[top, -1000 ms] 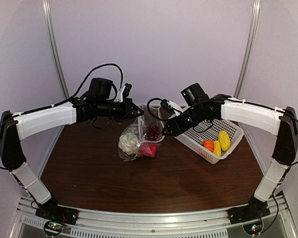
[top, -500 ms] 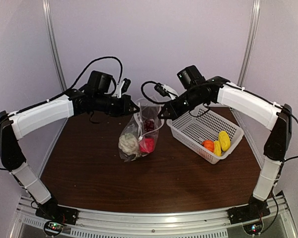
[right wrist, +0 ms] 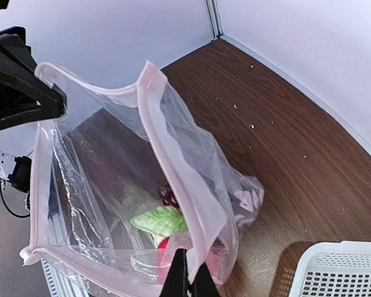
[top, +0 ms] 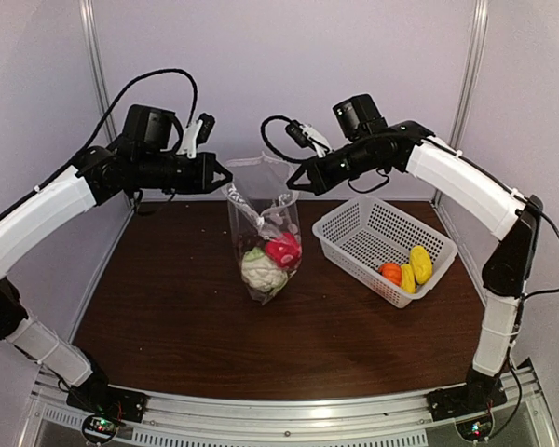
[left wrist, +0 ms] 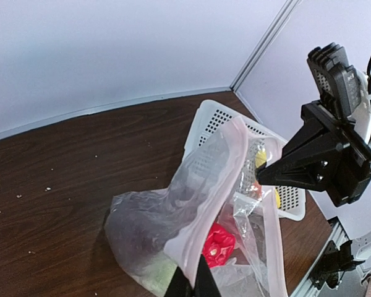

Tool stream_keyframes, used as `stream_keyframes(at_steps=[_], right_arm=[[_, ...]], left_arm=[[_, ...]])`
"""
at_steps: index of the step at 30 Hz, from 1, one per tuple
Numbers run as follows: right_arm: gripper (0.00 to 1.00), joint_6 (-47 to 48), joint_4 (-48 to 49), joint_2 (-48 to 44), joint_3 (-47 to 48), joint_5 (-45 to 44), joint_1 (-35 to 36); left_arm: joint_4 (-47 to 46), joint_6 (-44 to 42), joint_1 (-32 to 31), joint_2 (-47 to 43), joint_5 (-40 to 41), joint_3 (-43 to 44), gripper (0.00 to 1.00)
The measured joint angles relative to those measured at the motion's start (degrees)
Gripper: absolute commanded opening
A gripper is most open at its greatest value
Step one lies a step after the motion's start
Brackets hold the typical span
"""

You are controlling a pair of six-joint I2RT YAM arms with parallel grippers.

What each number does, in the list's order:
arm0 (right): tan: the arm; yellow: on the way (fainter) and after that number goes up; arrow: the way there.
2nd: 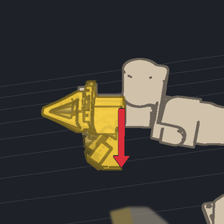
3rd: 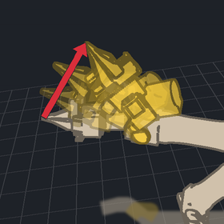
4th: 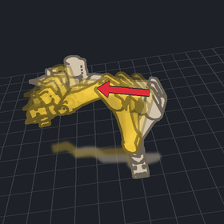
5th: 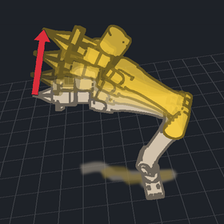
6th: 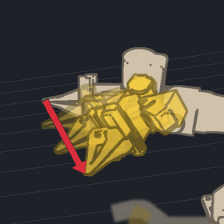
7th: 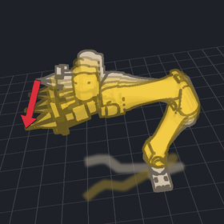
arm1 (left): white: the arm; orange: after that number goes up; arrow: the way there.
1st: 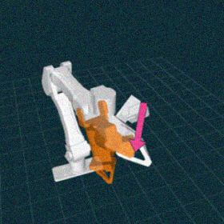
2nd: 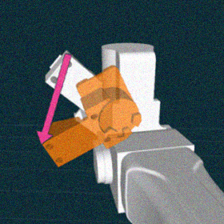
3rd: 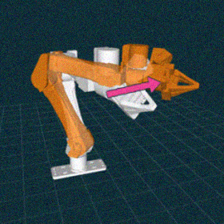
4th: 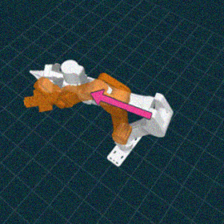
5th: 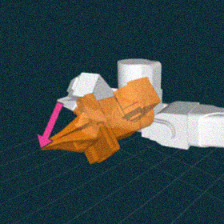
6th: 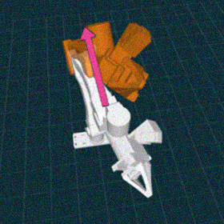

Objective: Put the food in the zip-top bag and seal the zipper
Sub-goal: Adjust the zipper food storage bag at the center of the board, then pick up the fake vegetable from the bin.

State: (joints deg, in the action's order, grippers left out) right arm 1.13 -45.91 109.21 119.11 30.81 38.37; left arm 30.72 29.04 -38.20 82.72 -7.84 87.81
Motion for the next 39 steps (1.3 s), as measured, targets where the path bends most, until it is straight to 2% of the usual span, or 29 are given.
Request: stream_keyframes(at_steps=[4, 7, 9, 12, 19, 21, 27, 30, 39], right_arm=[[0.02, 0.2, -1.7, 0.9, 0.2, -1.4, 0.0], [0.08, 0.3, -2.2, 0.9, 0.7, -2.1, 0.0], [0.16, 0.6, -2.3, 0.9, 0.6, -2.4, 0.0], [0.20, 1.2, -2.3, 0.7, -0.5, -3.1, -0.1], [0.51, 2.8, -3.7, -1.0, -6.2, -5.8, -2.2], [0.57, 3.8, -3.9, -3.5, -8.5, -6.3, -3.9], [0.63, 7.9, -5.0, -12.0, -13.4, -7.1, -10.6], [0.66, 9.8, -5.0, -15.8, -19.9, -7.5, -15.4], [0.69, 14.4, -8.4, -17.1, -37.6, -10.3, -22.8]], left_arm=[[2.4, -0.7, 0.1, 1.9, 0.4, 2.1, 0.00], [2.3, -0.5, 0.2, 2.9, -0.3, 2.1, 0.00], [1.9, 0.0, 0.3, 3.8, -1.6, 1.7, 0.00], [1.0, 0.9, 0.3, 5.9, -4.0, 0.6, 0.00], [-2.4, 3.3, 0.3, 9.5, -9.1, -2.3, 0.00], [-3.4, 3.5, 0.3, 9.5, -9.8, -2.3, 0.00], [-5.6, 3.9, 0.3, 9.5, -11.7, -2.2, 0.00], [-6.3, 3.9, 0.3, 9.6, -12.6, -2.2, 0.00], [-6.9, 3.9, 0.3, 9.7, -13.8, -2.2, 0.00]])
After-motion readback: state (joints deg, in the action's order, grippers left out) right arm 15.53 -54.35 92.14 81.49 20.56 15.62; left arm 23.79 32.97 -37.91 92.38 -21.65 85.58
